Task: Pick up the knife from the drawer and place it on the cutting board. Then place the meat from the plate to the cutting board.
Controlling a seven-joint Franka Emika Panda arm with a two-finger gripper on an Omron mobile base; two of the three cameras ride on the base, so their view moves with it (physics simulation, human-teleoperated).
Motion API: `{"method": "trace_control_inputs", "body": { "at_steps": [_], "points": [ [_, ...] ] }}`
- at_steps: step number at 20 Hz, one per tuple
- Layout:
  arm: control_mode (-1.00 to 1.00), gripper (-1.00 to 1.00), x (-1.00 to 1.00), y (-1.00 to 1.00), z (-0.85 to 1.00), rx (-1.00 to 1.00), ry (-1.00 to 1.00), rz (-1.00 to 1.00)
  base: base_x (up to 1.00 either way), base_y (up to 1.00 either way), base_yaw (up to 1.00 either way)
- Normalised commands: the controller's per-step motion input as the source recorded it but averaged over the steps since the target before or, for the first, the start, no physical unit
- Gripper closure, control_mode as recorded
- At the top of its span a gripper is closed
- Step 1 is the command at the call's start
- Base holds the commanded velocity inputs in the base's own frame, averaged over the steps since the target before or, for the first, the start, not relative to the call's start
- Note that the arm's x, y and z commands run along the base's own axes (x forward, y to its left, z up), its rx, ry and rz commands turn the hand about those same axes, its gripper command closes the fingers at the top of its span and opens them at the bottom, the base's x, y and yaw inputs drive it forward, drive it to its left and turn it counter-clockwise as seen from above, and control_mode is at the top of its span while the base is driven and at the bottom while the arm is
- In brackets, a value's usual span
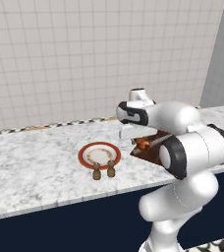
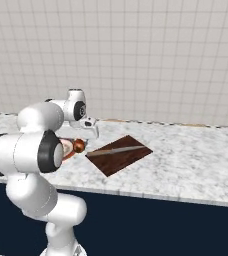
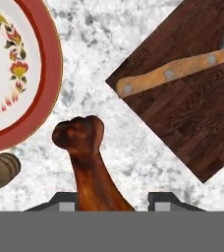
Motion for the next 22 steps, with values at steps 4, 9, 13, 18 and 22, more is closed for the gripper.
{"method": "trace_control_inputs", "body": {
  "at_steps": [4,9,13,18,22],
  "points": [
    [-1.0,1.0,-0.02,-0.99,0.0,0.07,0.0,-0.14,0.0,0.0,0.0],
    [-1.0,1.0,0.09,-0.62,-0.08,0.03,0.0,-0.09,0.0,0.0,0.0],
    [-1.0,1.0,0.33,-0.04,-0.32,0.0,0.0,-0.07,0.0,0.0,0.0],
    [-1.0,1.0,0.35,-0.13,-0.29,0.0,0.0,-0.07,0.0,0.0,0.0],
    [-1.0,1.0,0.13,-0.42,-0.24,0.0,0.0,-0.07,0.0,0.0,0.0]
  ]
}}
